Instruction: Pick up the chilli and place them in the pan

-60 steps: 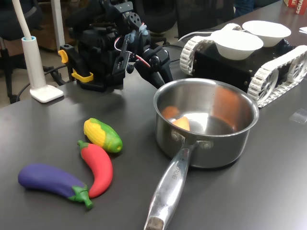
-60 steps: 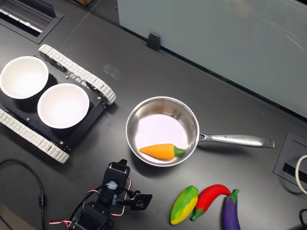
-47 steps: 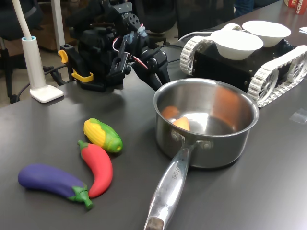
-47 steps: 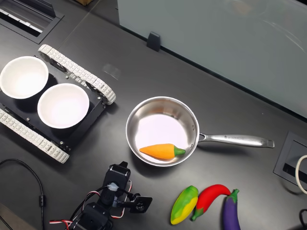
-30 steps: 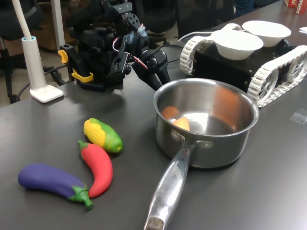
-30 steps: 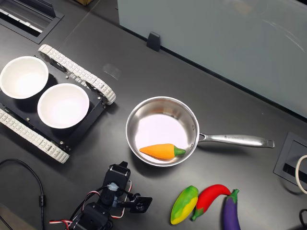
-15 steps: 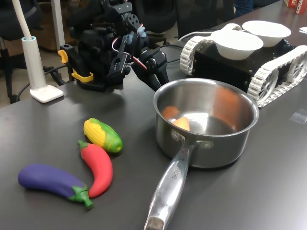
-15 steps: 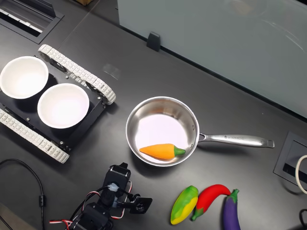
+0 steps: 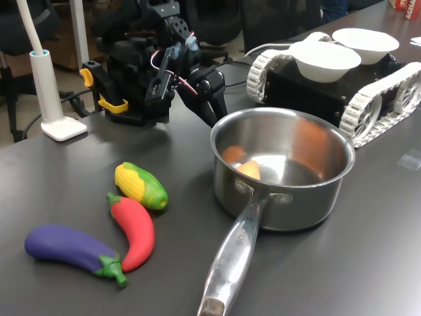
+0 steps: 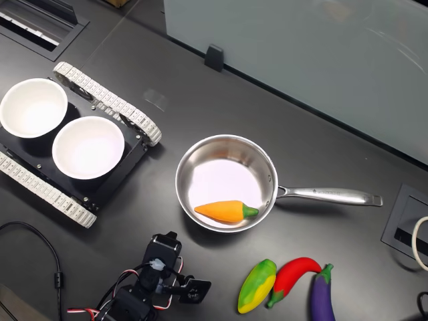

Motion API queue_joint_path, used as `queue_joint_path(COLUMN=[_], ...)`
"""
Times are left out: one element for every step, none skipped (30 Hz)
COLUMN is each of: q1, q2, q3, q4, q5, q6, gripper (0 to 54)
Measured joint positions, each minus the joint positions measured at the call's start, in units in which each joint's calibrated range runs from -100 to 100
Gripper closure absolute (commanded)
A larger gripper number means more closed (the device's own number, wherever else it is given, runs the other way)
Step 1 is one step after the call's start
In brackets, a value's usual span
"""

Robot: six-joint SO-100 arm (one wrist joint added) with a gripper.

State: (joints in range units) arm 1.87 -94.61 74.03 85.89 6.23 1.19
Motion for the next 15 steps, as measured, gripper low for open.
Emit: queue_joint_path(q1=[0.00,0.22,0.55,0.88,1.10,1.10,1.10,1.10,1.10,1.10,1.10,1.10,1.10,1.10,1.10], q2=[0.00,0.00,0.00,0.00,0.00,0.00,0.00,0.00,0.00,0.00,0.00,0.00,0.00,0.00,0.00], q3=[-0.54,-1.09,-1.54,-2.08,-2.53,-2.99,-3.62,-4.25,-4.89,-5.52,-6.24,-7.06,-7.78,-8.51,-9.23], q4=[0.59,1.02,1.44,1.87,2.21,2.63,3.14,3.57,4.08,4.42,4.76,5.18,5.52,5.78,6.03], q5=[0.10,0.24,0.34,0.34,0.34,0.34,0.34,0.34,0.34,0.34,0.34,0.34,0.34,0.34,0.34], q6=[0.00,0.00,0.00,0.00,0.00,0.00,0.00,0.00,0.00,0.00,0.00,0.00,0.00,0.00,0.00], gripper=[53.6,53.6,53.6,53.6,53.6,53.6,53.6,53.6,53.6,53.6,53.6,53.6,53.6,53.6,53.6])
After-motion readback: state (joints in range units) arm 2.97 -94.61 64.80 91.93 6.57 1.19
